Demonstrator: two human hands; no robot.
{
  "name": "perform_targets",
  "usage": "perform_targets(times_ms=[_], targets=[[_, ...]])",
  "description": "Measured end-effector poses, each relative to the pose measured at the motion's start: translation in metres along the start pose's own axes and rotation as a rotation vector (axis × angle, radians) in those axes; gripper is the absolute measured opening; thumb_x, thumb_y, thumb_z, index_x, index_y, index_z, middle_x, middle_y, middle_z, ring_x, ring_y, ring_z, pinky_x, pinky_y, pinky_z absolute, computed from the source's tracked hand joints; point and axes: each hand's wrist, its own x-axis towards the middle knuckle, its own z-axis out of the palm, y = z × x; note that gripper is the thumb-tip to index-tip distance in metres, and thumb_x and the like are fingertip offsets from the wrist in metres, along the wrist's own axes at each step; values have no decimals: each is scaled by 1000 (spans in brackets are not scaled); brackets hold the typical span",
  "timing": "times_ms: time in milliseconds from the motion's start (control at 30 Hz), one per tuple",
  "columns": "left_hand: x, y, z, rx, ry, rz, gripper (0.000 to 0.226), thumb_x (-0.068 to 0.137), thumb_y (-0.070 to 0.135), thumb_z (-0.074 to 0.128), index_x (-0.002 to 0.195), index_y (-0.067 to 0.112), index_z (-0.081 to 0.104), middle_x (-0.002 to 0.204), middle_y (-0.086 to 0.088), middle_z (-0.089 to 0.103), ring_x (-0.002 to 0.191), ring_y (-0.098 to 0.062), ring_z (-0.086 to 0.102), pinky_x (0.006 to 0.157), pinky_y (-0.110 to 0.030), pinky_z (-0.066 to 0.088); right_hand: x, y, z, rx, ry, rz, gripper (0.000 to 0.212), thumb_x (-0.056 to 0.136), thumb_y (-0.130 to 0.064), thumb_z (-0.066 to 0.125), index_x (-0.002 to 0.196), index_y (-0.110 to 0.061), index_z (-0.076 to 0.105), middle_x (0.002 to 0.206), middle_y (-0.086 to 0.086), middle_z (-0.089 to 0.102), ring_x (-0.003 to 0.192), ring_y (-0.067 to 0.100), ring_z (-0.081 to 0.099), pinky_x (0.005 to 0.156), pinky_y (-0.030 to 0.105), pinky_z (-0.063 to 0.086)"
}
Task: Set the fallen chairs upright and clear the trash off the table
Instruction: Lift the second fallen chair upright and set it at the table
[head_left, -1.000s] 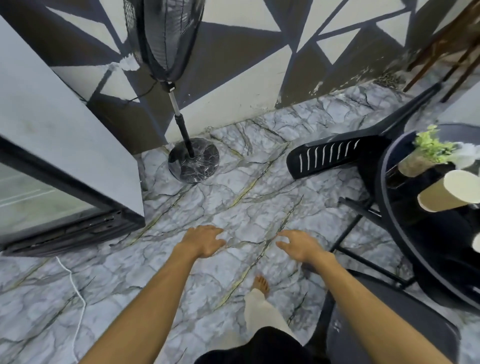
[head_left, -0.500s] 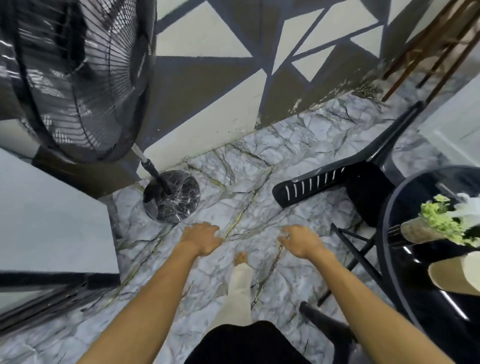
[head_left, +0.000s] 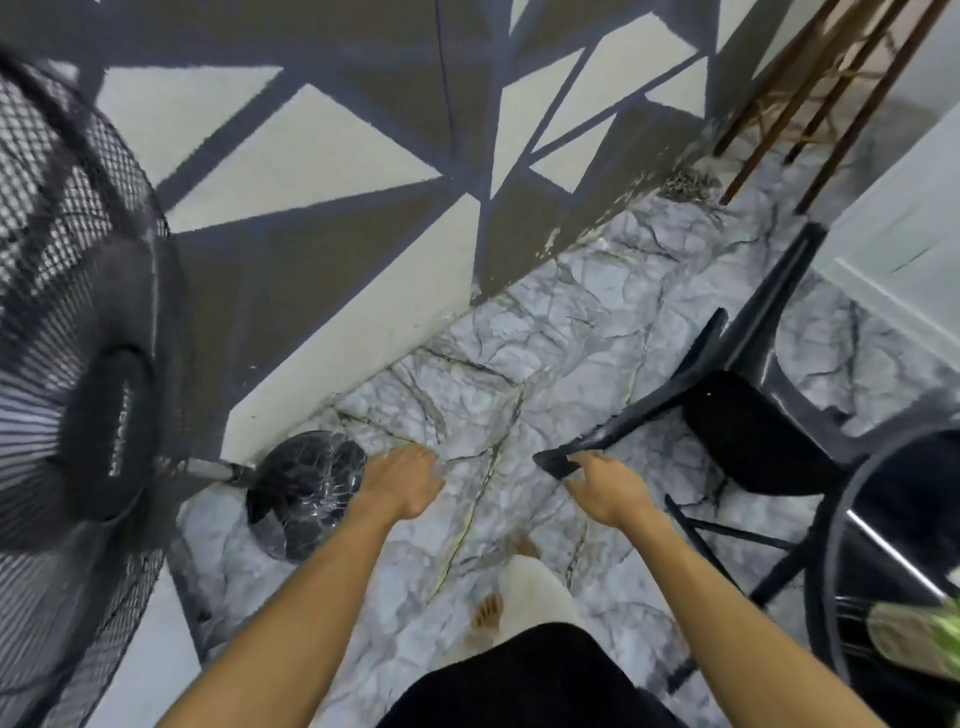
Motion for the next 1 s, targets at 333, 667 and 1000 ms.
perform_targets(times_ms=[333, 667, 1000], targets=[[149, 0, -132, 145, -83, 75, 55, 99, 50, 33, 148, 24, 40, 155, -6, 38, 139, -28, 38, 111, -45, 29, 119, 8, -92, 163, -8, 118, 57, 97, -46, 46, 146, -19, 38, 148, 11, 44, 131, 34, 46, 106, 50, 40], [279, 47, -270, 265, -38, 243, 51, 99, 49, 34, 143, 25, 44, 150, -4, 44, 134, -29, 44, 107, -43, 33, 211, 18, -198, 198, 35, 224, 57, 99, -49, 41, 148, -21, 35, 155, 8, 34, 136, 34, 41, 105, 53, 38], [421, 125, -384, 560, -70, 527, 54, 100, 47, 36, 147, 23, 40, 155, -4, 38, 138, -29, 40, 110, -45, 31, 273, 49, -256, 437, 127, 536, 55, 99, -46, 41, 148, -21, 34, 153, 8, 37, 136, 33, 39, 106, 53, 34]])
